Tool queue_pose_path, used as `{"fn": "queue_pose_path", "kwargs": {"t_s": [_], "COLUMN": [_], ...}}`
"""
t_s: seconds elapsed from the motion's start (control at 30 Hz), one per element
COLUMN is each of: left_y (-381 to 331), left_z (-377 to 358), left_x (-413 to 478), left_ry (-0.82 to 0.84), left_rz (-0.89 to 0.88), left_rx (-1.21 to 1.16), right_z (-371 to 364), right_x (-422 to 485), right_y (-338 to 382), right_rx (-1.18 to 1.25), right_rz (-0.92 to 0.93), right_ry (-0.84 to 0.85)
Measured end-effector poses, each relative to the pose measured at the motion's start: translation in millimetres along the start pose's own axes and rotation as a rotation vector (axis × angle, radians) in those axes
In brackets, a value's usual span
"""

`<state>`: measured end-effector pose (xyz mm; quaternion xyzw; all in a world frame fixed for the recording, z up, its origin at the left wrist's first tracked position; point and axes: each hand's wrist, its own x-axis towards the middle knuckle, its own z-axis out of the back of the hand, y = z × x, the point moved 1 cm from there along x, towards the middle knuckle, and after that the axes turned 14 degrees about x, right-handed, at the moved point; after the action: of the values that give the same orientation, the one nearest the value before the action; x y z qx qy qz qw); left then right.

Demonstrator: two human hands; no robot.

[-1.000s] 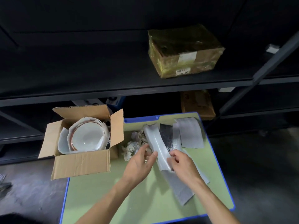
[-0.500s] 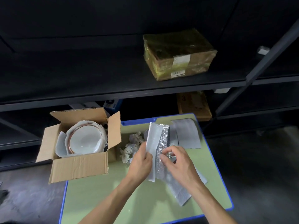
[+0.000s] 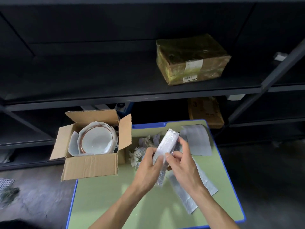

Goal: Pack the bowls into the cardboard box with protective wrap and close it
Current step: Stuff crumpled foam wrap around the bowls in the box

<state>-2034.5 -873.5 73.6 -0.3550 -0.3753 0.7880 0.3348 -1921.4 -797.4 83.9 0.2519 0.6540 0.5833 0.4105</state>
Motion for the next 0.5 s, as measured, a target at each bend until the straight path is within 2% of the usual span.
{"fn": "queue_pose_path", "kwargs": {"t_s": [0.13, 0.3, 0.5], "left_y": [-3.8, -4.0, 1.7], "left_z": [3.7, 13.6, 22.5], "left_x": [-0.5, -2.2, -2.7], "left_ry": [-0.075, 0.016, 0.104], "left_rz": [0.004, -0.067, -0.061], "left_rx": [-0.023, -0.048, -0.147], "right_z": [-0.8, 2.6, 7.5], "right_x": [0.9, 6.8, 10.1], "right_y": [-1.5, 1.6, 3.9], "right_rx": [0.005, 0.04, 0.059], "right_rz": [-0.038, -0.092, -0.131], "right_ry": [0.014, 0.062, 0.088]}}
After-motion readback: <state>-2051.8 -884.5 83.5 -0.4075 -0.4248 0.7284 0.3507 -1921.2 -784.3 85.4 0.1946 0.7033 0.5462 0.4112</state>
